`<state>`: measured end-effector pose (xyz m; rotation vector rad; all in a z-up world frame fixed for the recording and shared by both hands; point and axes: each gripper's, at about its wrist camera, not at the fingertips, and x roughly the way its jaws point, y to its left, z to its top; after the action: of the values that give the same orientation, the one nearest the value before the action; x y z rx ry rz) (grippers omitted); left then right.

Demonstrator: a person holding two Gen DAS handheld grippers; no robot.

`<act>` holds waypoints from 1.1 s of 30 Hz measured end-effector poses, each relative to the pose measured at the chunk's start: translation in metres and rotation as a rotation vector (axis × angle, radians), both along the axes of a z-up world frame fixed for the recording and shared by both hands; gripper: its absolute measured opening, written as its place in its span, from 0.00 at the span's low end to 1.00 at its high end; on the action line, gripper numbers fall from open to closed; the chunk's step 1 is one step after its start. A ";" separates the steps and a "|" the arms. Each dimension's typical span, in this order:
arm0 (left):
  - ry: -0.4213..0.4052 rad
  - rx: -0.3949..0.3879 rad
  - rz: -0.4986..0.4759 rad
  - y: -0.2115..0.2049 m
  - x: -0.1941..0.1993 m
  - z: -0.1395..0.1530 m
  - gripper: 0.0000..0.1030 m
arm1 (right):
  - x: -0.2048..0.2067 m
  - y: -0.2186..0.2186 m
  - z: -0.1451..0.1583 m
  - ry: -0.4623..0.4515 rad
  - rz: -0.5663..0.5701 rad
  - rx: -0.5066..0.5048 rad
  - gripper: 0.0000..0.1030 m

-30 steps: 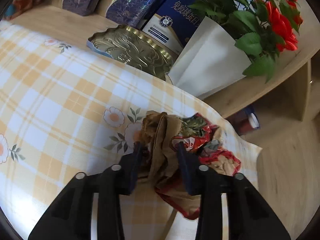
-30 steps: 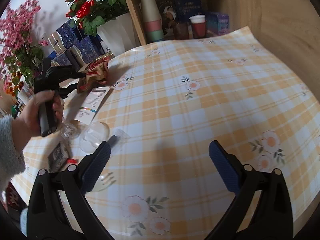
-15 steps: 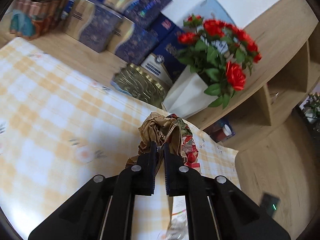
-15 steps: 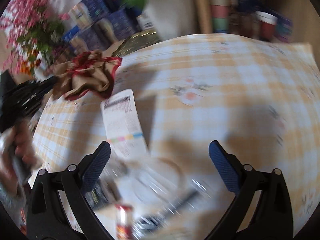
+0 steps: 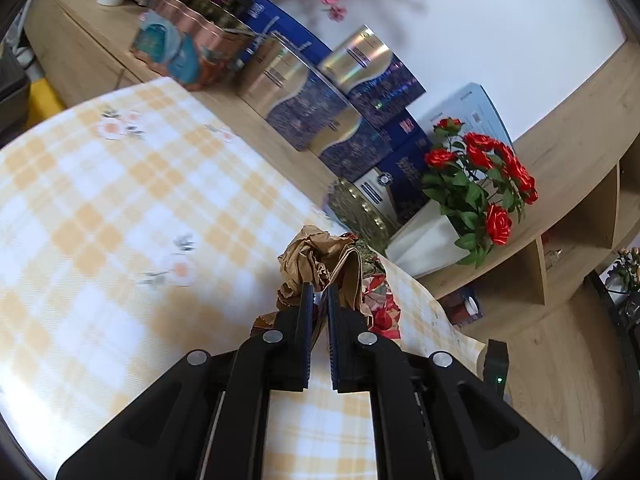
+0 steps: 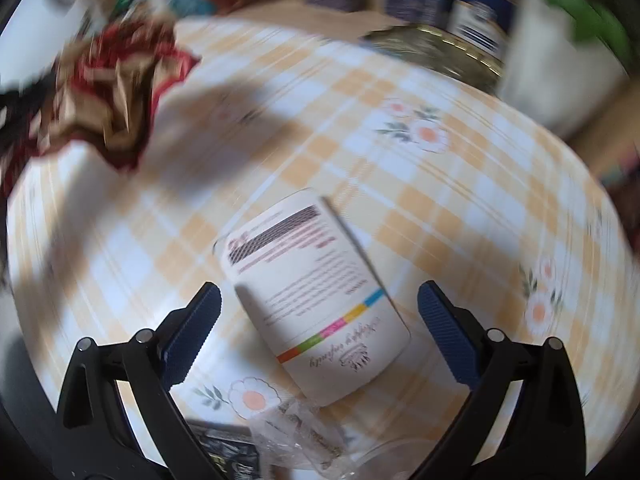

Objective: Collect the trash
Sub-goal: 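Grasp the crumpled wrapper with the left gripper while the right grasps the white paper pouch, then carry the wrapper and white pouch down over the brown bin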

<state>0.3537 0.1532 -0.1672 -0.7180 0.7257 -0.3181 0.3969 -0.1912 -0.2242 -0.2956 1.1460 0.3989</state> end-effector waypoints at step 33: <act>-0.095 0.063 -0.168 -0.043 -0.153 0.060 0.07 | -0.152 -0.066 0.109 -0.302 -0.196 0.385 0.60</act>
<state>0.2003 0.1106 -0.1069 -0.5799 0.7045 -0.4774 0.2451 -0.2567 -0.1155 0.0930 0.7733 0.3779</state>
